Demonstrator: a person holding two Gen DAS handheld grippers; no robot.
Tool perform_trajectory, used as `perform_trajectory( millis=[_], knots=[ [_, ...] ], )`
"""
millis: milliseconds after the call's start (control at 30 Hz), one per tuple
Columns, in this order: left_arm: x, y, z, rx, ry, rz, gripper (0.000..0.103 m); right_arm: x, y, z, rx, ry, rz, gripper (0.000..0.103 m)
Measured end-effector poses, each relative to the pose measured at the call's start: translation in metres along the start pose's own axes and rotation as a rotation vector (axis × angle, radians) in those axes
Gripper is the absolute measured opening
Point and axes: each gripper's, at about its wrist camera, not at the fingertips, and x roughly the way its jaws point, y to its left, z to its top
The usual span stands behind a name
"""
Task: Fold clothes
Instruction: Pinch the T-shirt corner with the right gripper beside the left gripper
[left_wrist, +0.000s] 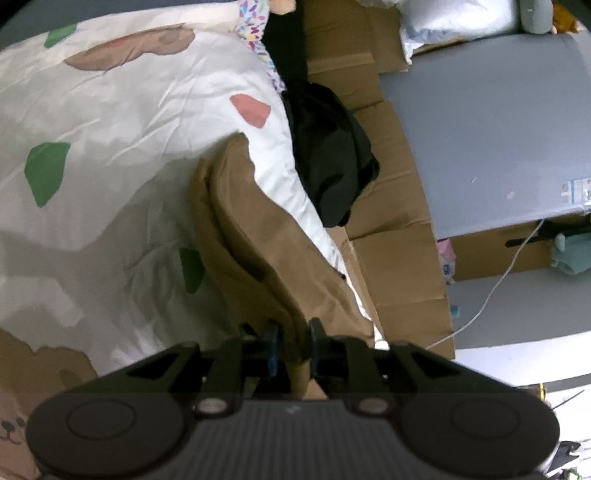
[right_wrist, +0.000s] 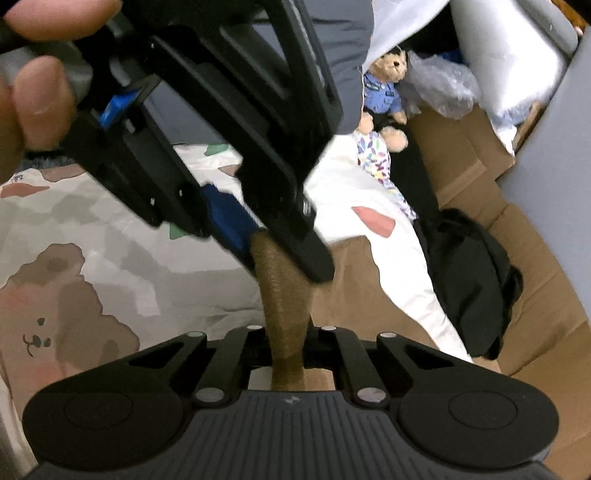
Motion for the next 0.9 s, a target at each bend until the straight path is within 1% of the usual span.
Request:
perform_trajectory(
  millis=[33,67,167,200,267,300,333,367,433,467,600,700,800,900],
  knots=[
    [0.000,0.001,0.003,-0.002,-0.009,0.007,0.033,0.000,-0.001,0.001,0.013,0.003,0.005,0.008],
    [-0.001,0.003,0.008,-0.005,-0.023,0.023,0.035,0.000,-0.002,0.002,0.024,0.003,0.011,0.008],
    [0.002,0.005,0.020,-0.010,-0.036,0.043,0.037,-0.001,-0.005,0.002,0.051,0.001,0.028,0.007],
    [0.004,0.006,0.022,-0.008,-0.033,0.045,0.038,-0.001,-0.006,0.001,0.060,0.006,0.033,0.007],
    [0.014,0.007,0.029,0.010,-0.014,0.063,0.048,-0.001,-0.006,-0.001,0.075,0.017,0.044,0.007],
    [0.016,0.008,0.031,0.017,-0.010,0.070,0.049,-0.003,-0.005,-0.002,0.075,0.018,0.048,0.007],
    [0.022,0.009,0.034,0.039,-0.005,0.084,0.054,-0.003,-0.005,-0.003,0.072,0.016,0.053,0.007],
    [0.029,0.009,0.037,0.087,-0.004,0.108,0.058,-0.004,-0.004,-0.003,0.070,0.014,0.057,0.007],
    [0.036,0.009,0.040,0.138,-0.010,0.151,0.061,-0.006,-0.007,-0.003,0.085,0.011,0.072,0.007],
    [0.044,0.015,0.044,0.136,-0.002,0.161,0.061,-0.007,-0.009,-0.002,0.093,0.009,0.075,0.007],
    [0.062,0.030,0.057,0.097,0.007,0.152,0.061,-0.007,-0.018,0.000,0.134,0.007,0.082,0.007],
    [0.076,0.040,0.069,0.053,-0.002,0.130,0.060,-0.006,-0.021,0.000,0.153,0.005,0.096,0.007],
    [0.087,0.039,0.075,0.058,0.003,0.127,0.060,-0.004,-0.022,-0.001,0.167,0.004,0.109,0.007],
    [0.104,0.037,0.083,0.083,0.029,0.163,0.060,-0.002,-0.023,-0.003,0.188,0.003,0.124,0.007]
  ],
)
